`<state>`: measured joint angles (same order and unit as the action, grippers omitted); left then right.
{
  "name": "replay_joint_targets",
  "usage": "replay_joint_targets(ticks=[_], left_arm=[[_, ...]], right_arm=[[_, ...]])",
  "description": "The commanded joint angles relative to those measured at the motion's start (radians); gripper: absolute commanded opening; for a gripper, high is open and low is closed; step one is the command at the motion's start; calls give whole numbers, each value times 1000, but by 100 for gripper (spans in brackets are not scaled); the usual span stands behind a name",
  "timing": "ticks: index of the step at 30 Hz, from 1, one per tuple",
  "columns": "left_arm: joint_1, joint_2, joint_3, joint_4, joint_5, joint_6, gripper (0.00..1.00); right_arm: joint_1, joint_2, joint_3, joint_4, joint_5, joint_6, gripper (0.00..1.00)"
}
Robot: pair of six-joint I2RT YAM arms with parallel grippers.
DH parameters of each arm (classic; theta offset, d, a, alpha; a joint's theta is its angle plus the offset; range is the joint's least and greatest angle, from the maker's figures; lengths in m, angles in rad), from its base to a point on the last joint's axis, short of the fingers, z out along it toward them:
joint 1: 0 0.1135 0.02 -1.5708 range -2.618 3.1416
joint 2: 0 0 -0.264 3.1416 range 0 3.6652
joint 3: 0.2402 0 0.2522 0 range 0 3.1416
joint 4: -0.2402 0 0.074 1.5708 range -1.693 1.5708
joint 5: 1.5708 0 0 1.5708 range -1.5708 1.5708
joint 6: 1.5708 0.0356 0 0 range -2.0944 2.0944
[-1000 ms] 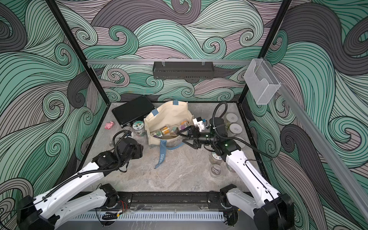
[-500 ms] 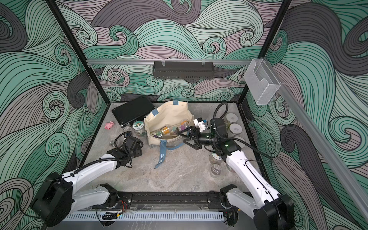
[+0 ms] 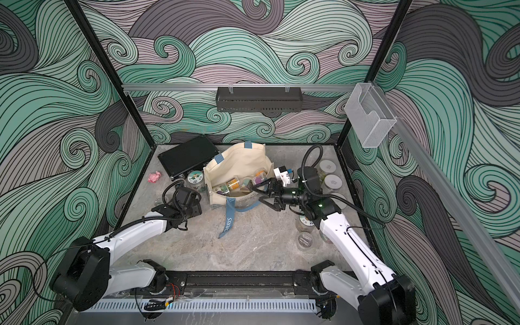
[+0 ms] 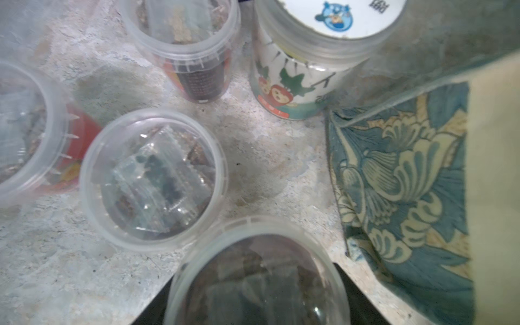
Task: Take out the seed jars from the canvas bag
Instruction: Place the seed jar at the center of the board.
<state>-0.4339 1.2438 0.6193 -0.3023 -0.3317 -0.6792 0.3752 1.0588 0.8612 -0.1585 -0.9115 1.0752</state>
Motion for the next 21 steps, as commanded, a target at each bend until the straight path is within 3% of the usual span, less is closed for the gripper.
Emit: replay_joint_targets(ticks=[1, 6, 11, 15, 21], left_arm=[[5, -15, -4, -3, 58, -37, 42], [6, 18, 5, -13, 55, -39, 44], [6, 60, 44, -59, 65, -37, 75], [6, 35, 60, -97, 77, -42, 94], [-10, -129, 115, -207, 149, -14, 99]], right_arm=[[-7, 7, -14, 45, -17, 5, 85], [-8, 8, -12, 38, -24, 0, 85], [-10, 8, -11, 37, -24, 0, 85], [-12, 4, -11, 34, -23, 0, 85], [-16, 9, 10, 10, -22, -14, 86]])
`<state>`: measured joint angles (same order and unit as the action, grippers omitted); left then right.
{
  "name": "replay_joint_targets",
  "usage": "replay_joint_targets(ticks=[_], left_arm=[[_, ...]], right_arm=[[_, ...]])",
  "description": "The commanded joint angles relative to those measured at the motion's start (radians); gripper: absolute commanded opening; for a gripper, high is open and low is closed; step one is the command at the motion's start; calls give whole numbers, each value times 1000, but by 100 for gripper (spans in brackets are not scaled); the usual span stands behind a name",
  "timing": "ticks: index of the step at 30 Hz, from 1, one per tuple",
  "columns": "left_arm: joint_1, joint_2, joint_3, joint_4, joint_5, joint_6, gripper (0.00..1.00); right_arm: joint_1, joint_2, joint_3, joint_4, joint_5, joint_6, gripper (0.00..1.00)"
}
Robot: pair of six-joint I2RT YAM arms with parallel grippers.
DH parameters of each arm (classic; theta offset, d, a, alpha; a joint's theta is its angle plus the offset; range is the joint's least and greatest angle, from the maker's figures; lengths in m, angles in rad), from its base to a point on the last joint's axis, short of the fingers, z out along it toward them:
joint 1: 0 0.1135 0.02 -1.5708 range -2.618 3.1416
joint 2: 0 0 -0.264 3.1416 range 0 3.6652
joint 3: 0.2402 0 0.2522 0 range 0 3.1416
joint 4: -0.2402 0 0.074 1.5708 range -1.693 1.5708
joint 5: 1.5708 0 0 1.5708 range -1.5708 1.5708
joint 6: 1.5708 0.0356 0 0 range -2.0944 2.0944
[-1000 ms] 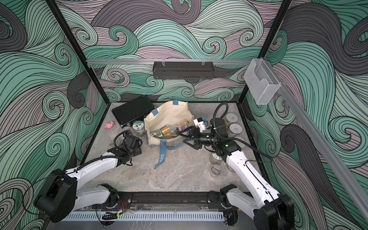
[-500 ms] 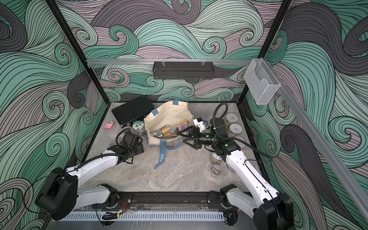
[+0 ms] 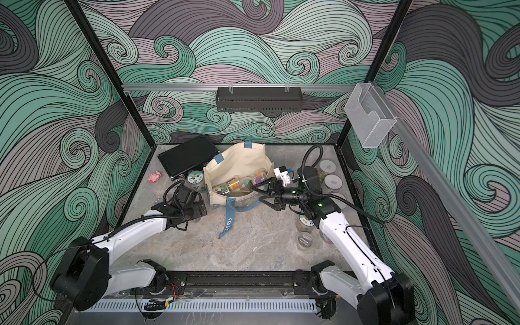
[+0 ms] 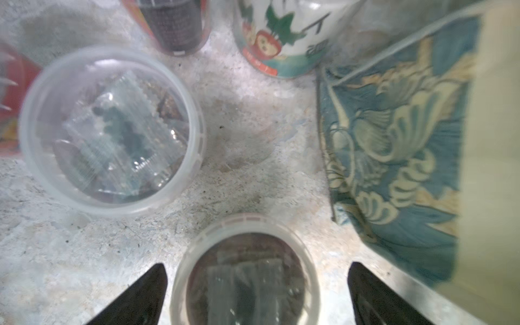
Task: Take out the seed jars from the canvas bag
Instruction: Place the seed jar at the center of the board, then pick up the canvas bag from the center of the board.
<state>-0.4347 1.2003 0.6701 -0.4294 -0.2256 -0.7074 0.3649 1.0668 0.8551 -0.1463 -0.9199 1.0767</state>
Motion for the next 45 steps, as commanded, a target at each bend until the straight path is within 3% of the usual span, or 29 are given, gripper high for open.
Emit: replay_joint_targets(ticks=[1, 6, 9, 12, 15, 21, 25, 27, 29, 34, 37, 39, 45], left_arm=[[-11, -127, 78, -97, 65, 34, 99], [-18, -286, 173, -159, 71, 122, 98], [-18, -272, 327, -229, 46, 241, 99], [-15, -142, 536, -297, 58, 397, 99], [-6, 81, 754, -389, 119, 539, 99], [1, 509, 1166, -567, 183, 685, 99], [16, 692, 1374, -626, 186, 734, 98], [28, 762, 1457, -665, 241, 745, 98], [33, 805, 1502, -687, 324, 752, 89], [34, 810, 1497, -703, 542, 733, 31], [30, 778, 1454, -706, 592, 692, 6], [17, 739, 1396, -677, 603, 670, 0], [-75, 581, 1158, -475, 539, 642, 0]], right_arm=[[-6, 1, 21, -8, -11, -21, 86], [-7, -2, 50, -79, 14, -77, 88], [-7, -8, 60, -119, 24, -110, 88], [-8, -14, 63, -145, 27, -131, 88], [-10, -25, 62, -159, 32, -141, 88], [-18, -53, 68, -206, 38, -172, 88], [-22, -61, 76, -258, 32, -194, 88], [-26, -65, 79, -272, 32, -204, 88], [-27, -64, 82, -281, 33, -215, 88], [-28, -43, 113, -323, 50, -259, 88], [-29, -26, 147, -362, 74, -300, 87], [-27, -13, 171, -378, 94, -321, 87], [9, 45, 238, -369, 153, -344, 81]])
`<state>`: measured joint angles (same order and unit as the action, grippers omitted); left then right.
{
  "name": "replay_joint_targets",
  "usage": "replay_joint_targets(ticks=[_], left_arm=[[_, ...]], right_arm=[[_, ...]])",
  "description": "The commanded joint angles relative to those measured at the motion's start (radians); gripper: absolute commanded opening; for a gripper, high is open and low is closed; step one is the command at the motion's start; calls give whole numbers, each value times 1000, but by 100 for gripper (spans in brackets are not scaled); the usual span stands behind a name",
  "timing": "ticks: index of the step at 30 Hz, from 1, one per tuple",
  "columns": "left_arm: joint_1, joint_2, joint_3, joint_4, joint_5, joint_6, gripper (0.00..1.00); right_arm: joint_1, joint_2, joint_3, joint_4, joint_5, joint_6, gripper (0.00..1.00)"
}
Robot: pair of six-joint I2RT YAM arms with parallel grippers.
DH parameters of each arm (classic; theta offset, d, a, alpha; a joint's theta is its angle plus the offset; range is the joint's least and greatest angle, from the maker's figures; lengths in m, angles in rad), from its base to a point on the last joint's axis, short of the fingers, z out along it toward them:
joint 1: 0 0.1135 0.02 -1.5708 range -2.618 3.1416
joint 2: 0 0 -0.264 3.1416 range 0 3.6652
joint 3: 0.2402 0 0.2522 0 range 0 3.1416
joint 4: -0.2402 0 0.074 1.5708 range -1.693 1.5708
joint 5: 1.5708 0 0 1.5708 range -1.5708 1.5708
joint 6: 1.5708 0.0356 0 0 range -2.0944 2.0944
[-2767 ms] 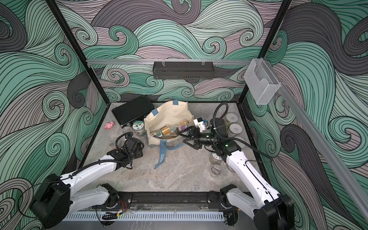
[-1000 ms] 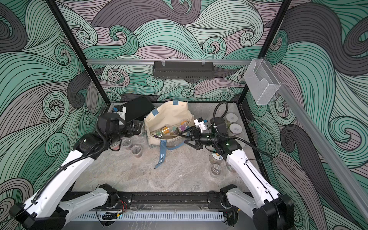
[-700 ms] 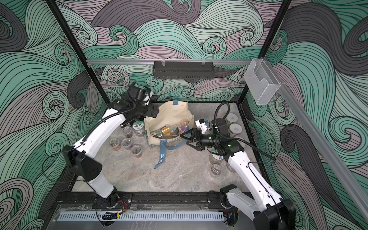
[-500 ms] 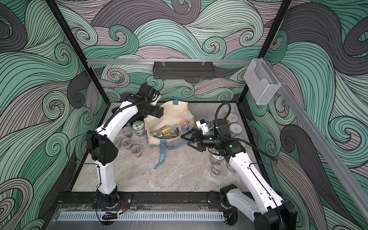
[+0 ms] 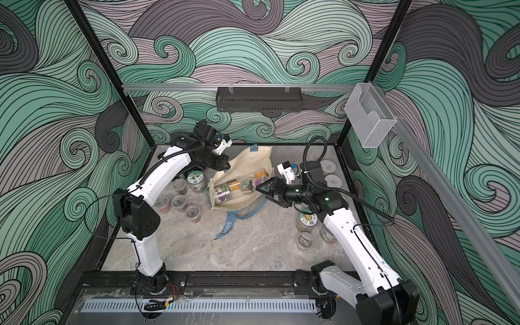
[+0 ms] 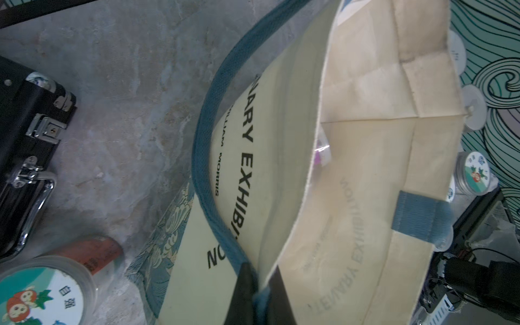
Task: Take out the seed jars from the canvas bag
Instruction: Pick up the canvas bag from the center of the board, then pick up the seed jar from the canvas bag.
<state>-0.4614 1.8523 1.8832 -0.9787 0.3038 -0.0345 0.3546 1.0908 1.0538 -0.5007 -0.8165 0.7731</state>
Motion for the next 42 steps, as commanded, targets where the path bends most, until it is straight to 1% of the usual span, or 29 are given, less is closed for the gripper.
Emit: replay_joint_targets(ticks=[1, 5, 8, 11, 16, 19, 22, 26, 32, 35, 38, 42], left_arm=[[-65, -98, -92, 104, -10, -37, 0], [-110, -189, -194, 168, -78, -86, 0], [-121, -259, -280, 225, -87, -139, 0], [-127, -299, -337, 252, -79, -175, 0], [-143, -312, -388, 260, -68, -195, 0], [-155, -309, -406, 263, -61, -201, 0], [-164, -299, -407, 263, -61, -207, 0], [-176, -298, -401, 271, -49, -224, 0], [-185, -331, -408, 289, -42, -241, 0], [-187, -343, -417, 291, -40, -231, 0], [-187, -351, -427, 292, -40, -219, 0], [-187, -367, -441, 287, -40, -197, 0]], right_arm=[[35, 35, 50, -15, 65, -48, 80], [102, 76, 74, -12, 148, -82, 78], [155, 100, 54, 7, 240, -121, 77], [206, 135, -7, 66, 322, -152, 75], [250, 218, -143, 192, 408, -167, 72], [261, 239, -191, 217, 471, -175, 71], [261, 235, -189, 206, 535, -195, 71], [261, 242, -146, 199, 618, -239, 70], [261, 308, -65, 231, 635, -300, 70], [261, 352, -39, 262, 614, -294, 70], [269, 389, -49, 337, 552, -238, 69], [302, 420, -107, 506, 486, -123, 69]])
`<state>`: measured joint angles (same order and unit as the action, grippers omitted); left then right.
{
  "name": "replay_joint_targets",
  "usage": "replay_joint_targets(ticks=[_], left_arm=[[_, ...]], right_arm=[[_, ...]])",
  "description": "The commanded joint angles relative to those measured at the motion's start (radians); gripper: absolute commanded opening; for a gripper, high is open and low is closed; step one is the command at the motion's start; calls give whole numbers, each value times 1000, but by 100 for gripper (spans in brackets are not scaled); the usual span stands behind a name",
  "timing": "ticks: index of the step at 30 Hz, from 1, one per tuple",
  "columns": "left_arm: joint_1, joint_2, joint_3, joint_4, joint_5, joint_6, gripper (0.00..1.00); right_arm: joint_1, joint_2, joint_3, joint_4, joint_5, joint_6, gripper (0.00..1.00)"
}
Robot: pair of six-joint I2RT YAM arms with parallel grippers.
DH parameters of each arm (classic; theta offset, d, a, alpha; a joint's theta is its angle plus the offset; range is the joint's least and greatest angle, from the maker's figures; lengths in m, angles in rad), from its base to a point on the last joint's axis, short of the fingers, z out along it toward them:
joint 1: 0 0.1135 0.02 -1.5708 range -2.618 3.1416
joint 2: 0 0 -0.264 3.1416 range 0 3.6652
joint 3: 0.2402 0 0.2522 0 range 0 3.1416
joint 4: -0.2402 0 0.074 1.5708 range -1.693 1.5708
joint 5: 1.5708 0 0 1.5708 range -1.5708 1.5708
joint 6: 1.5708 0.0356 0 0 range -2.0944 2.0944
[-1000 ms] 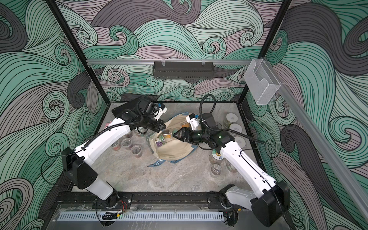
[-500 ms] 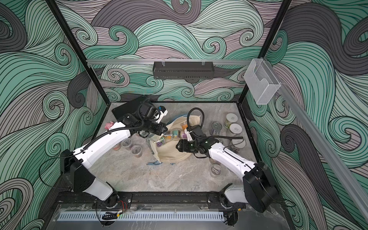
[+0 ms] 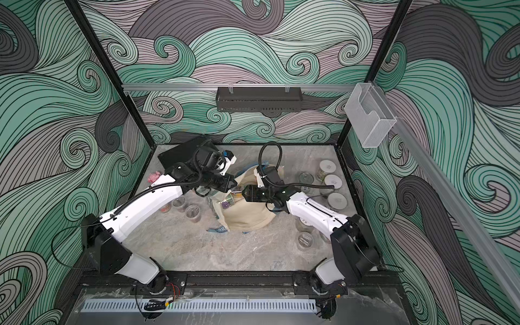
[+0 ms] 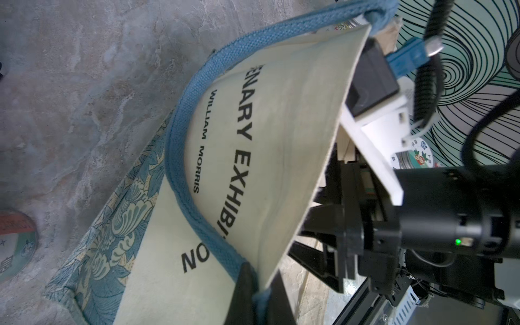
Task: Take out the seed jars from the canvas bag
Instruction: Pick up the seed jar from the canvas bag.
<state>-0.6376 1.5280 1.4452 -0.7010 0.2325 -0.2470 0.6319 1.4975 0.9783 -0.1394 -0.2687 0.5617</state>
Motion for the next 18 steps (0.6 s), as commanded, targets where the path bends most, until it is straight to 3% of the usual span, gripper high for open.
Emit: replay_joint_targets(ticks=[1, 6, 13, 18], left_arm=[[-11, -44, -8, 8, 32, 21, 0], [-11, -60, -26, -1, 42, 45, 0], [-11, -67, -49, -8, 59, 48, 0], [-13, -69, -48, -17, 64, 48, 0]], right_arm=[[30, 22, -45, 184, -73, 119, 69], [68, 84, -81, 334, -86, 282, 70], [102, 171, -106, 477, -86, 516, 86], [116, 244, -115, 564, -68, 684, 91]])
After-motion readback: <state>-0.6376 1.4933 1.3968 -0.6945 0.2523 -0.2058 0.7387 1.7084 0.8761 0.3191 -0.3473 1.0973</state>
